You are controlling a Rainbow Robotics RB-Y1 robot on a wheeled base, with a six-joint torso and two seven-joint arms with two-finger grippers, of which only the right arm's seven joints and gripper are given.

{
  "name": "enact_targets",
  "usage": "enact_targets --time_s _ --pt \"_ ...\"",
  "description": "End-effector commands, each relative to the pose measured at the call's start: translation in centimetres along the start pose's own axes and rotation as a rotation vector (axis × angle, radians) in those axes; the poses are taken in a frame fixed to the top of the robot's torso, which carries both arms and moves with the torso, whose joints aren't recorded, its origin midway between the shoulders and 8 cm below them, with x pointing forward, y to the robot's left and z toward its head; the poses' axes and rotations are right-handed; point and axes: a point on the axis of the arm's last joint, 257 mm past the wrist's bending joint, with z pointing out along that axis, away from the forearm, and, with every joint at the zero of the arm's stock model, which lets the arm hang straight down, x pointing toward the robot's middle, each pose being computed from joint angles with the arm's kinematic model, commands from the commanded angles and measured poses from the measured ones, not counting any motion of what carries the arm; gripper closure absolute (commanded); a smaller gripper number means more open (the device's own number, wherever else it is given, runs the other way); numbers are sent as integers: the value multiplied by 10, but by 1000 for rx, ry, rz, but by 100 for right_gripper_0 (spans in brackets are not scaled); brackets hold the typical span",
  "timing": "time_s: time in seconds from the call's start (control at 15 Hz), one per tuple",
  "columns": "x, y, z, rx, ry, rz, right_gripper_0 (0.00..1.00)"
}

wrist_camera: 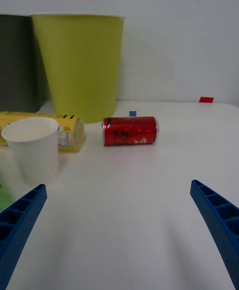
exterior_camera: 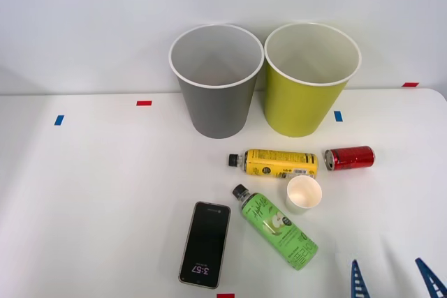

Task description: Put cans in the gray bin, plastic bottles in the light green bin

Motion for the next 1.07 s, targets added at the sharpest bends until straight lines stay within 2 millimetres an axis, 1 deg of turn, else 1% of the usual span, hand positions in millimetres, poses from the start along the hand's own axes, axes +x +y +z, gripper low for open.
enact_targets --time_s 0.07,0.2,0.47,1.07 --pt "8 12 -14 -35 40 31 0" --pt "12 16 -19 -37 56 33 0" --pt "14 24 -22 -48 65 42 0" --pt "14 25 -24 -49 67 43 0"
